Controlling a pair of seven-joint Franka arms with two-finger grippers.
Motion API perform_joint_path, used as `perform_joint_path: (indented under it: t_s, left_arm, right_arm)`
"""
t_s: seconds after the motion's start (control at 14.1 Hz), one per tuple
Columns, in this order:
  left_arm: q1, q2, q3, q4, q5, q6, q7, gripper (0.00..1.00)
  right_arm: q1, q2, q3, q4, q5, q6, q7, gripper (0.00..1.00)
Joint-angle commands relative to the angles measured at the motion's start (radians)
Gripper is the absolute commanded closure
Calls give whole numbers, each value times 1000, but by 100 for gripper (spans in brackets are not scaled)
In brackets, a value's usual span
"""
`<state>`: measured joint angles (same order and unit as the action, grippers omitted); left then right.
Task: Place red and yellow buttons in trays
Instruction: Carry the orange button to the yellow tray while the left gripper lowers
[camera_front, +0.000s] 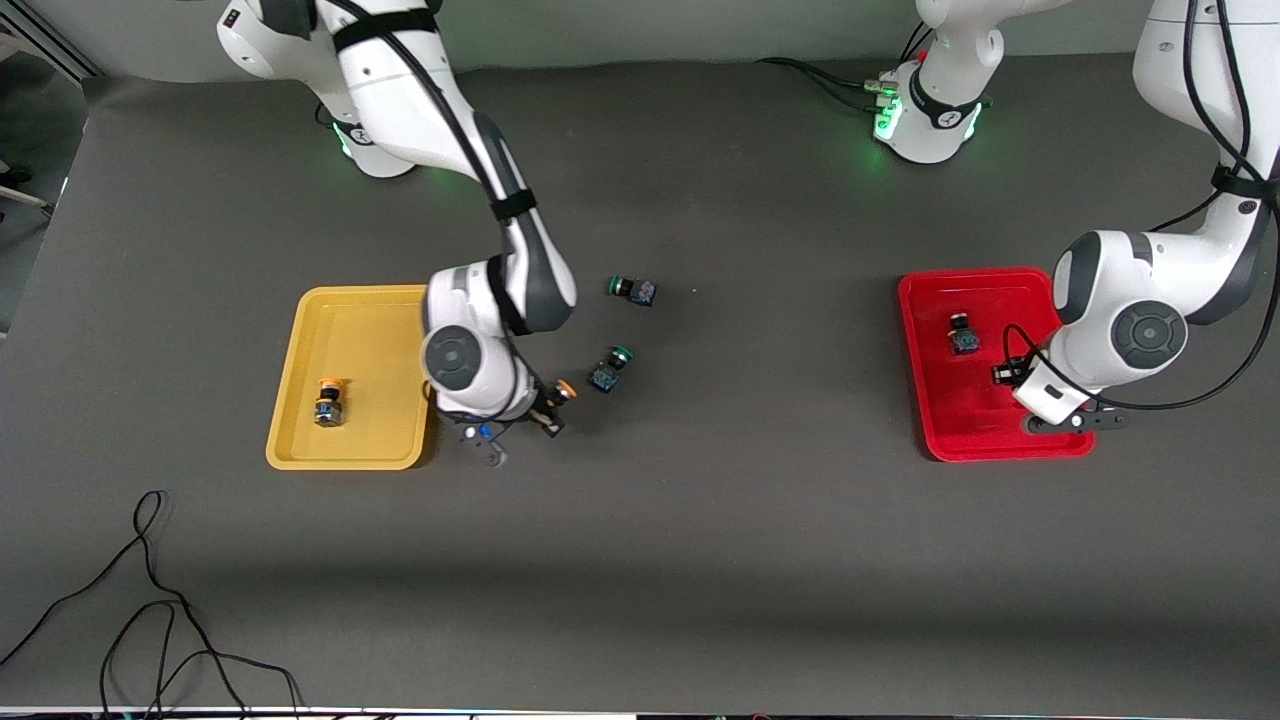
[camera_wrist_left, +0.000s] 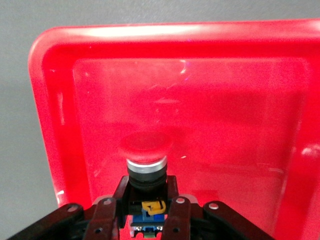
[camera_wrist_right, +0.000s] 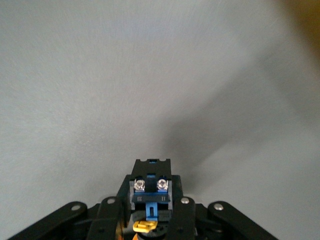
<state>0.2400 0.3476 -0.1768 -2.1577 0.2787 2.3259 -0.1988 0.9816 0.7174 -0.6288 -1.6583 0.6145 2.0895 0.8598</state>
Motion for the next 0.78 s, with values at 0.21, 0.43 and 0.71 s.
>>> perform_joint_path:
  t_s: [0.21, 0.43, 0.71]
  left_arm:
    - [36, -29, -9, -44, 14, 32, 22, 1]
    - [35, -32, -9, -41, 14, 23, 22, 1]
    - [21, -103, -16, -4, 13, -101, 24, 1]
  right_arm:
    - [-11, -79, -254, 11, -76, -258, -539, 95]
    - [-23, -78, -379, -78, -69, -231, -973, 95]
    - [-72, -70, -384, -272, 74, -50, -1313, 95]
